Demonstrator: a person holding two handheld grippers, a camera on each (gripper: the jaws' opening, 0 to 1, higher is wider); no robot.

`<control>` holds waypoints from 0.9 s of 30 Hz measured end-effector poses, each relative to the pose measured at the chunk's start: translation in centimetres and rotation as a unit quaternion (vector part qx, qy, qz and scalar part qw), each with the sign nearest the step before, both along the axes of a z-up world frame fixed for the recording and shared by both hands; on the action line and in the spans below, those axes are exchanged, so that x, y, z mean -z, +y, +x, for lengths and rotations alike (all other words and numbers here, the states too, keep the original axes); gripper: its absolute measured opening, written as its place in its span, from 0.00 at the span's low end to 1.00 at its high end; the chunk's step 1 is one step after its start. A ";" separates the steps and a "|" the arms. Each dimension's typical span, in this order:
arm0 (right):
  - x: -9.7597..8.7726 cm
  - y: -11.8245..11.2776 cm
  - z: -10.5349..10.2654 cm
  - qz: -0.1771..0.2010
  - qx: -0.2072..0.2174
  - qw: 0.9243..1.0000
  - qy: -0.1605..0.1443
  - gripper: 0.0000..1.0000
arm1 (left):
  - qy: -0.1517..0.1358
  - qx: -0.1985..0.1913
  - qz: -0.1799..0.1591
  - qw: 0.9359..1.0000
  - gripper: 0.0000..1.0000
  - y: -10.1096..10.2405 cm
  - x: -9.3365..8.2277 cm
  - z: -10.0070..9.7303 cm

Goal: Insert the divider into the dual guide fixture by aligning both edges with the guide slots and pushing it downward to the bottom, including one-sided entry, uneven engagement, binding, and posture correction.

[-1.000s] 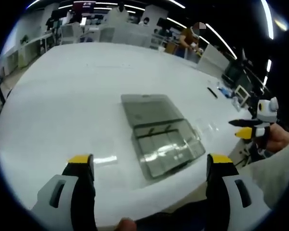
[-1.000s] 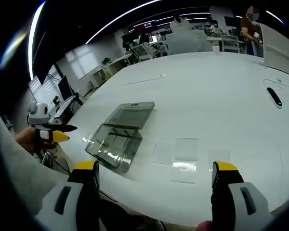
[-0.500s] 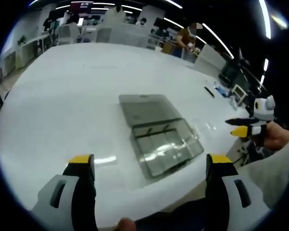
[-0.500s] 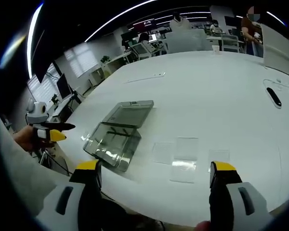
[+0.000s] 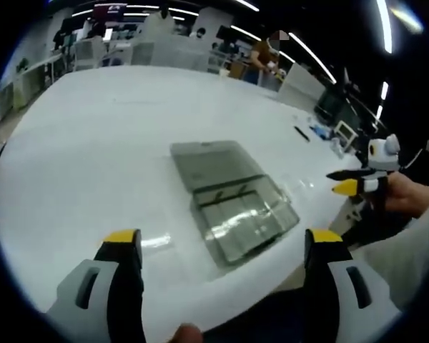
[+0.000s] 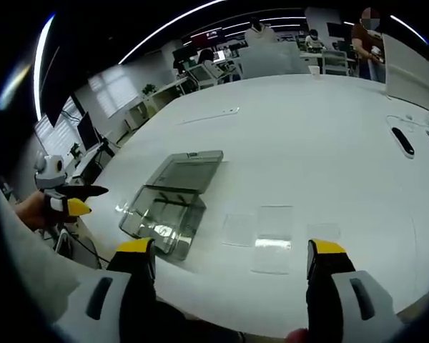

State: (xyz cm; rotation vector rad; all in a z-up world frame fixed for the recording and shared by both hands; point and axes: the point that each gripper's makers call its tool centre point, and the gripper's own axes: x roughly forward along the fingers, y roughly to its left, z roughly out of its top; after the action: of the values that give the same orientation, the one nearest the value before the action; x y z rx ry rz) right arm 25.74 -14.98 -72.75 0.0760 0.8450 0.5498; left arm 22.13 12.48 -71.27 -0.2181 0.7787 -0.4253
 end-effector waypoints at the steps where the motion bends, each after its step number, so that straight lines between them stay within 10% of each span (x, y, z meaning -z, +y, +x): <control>1: 0.0 0.0 -0.1 -0.001 0.001 1.000 0.001 0.85 | -0.001 0.003 0.000 1.000 0.91 0.0 0.0 0.0; 27: 1.9 -0.9 1.0 -0.025 0.010 1.000 0.004 0.70 | -0.011 0.049 0.012 0.999 0.88 -1.0 -0.2 -1.2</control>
State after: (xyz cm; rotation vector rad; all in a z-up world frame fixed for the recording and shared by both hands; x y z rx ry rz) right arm 26.71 -15.93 -74.67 0.0405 0.8653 0.5104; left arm 20.89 11.45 -71.02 -0.1539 0.7748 -0.5103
